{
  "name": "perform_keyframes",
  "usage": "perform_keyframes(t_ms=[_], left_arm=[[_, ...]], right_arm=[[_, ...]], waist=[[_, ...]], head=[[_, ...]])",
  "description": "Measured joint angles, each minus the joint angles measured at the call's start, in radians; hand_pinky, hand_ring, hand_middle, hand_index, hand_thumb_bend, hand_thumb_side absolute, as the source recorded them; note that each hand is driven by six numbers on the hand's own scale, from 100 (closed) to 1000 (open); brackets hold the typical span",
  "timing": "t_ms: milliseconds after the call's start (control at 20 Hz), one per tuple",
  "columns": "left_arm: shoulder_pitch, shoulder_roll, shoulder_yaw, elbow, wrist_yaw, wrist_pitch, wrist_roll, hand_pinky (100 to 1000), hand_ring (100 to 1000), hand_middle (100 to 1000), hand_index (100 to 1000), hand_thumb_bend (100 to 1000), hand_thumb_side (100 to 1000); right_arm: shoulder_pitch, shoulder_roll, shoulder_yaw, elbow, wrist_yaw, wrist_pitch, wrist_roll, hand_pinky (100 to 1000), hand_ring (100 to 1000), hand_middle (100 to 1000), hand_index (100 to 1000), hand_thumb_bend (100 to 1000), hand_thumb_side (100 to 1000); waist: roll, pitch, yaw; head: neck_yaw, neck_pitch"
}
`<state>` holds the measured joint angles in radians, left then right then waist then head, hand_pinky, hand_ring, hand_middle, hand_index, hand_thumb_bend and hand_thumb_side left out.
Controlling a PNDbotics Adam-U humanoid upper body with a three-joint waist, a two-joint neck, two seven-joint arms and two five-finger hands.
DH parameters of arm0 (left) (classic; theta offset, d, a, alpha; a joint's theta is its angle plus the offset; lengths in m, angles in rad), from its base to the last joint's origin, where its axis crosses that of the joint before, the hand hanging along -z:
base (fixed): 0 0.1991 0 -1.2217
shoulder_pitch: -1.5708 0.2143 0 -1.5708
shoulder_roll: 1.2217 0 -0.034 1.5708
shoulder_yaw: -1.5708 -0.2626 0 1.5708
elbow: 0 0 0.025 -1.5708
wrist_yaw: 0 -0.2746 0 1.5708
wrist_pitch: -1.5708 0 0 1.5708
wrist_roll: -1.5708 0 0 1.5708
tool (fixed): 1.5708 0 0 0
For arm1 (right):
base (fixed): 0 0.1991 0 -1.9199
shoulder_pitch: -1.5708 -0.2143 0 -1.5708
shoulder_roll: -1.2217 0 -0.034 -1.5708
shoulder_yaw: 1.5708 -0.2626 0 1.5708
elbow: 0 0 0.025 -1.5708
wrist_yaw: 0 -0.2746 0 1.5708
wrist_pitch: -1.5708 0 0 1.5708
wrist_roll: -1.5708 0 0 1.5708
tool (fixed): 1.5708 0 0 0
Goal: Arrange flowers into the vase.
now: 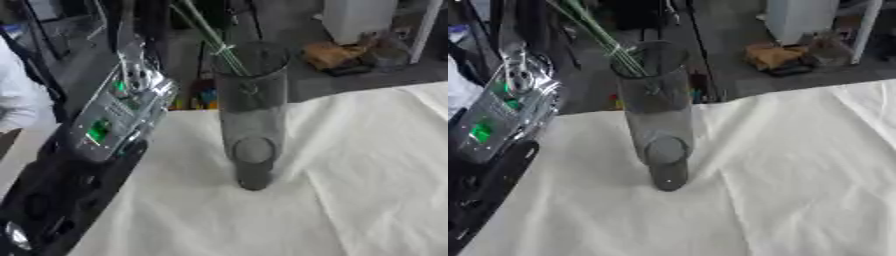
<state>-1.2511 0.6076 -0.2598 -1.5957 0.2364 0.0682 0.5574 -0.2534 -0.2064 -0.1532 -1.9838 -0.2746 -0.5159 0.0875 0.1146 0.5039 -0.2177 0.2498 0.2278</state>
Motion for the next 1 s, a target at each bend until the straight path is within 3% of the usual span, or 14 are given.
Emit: perform_keyframes(t_ms=[300,600,1000], left_arm=[[0.001,0.0,-0.001,-0.004,0.0,0.025,-0.053,100,333,137,325,100,850],[0.005,0.015,-0.001,-0.007,-0.009,0.051,-0.087,100,335,124,305,100,905],[0.019,0.033,-0.004,-0.007,-0.028,0.091,-0.119,100,323,100,262,100,865]], right_arm=[[0.004,0.0,0.0,0.0,0.001,0.004,0.003,857,867,551,928,100,908],[0.008,0.001,0.0,0.0,0.001,0.011,0.003,857,867,551,929,100,905],[0.011,0.001,0.0,0.0,0.002,0.022,0.0,860,868,551,931,100,894]], waist=[[0.0,0.0,0.001],[0.01,-0.007,0.007],[0.021,-0.017,0.022]], head=[[0.0,0.0],[-0.005,0.001],[-0.011,0.017]])
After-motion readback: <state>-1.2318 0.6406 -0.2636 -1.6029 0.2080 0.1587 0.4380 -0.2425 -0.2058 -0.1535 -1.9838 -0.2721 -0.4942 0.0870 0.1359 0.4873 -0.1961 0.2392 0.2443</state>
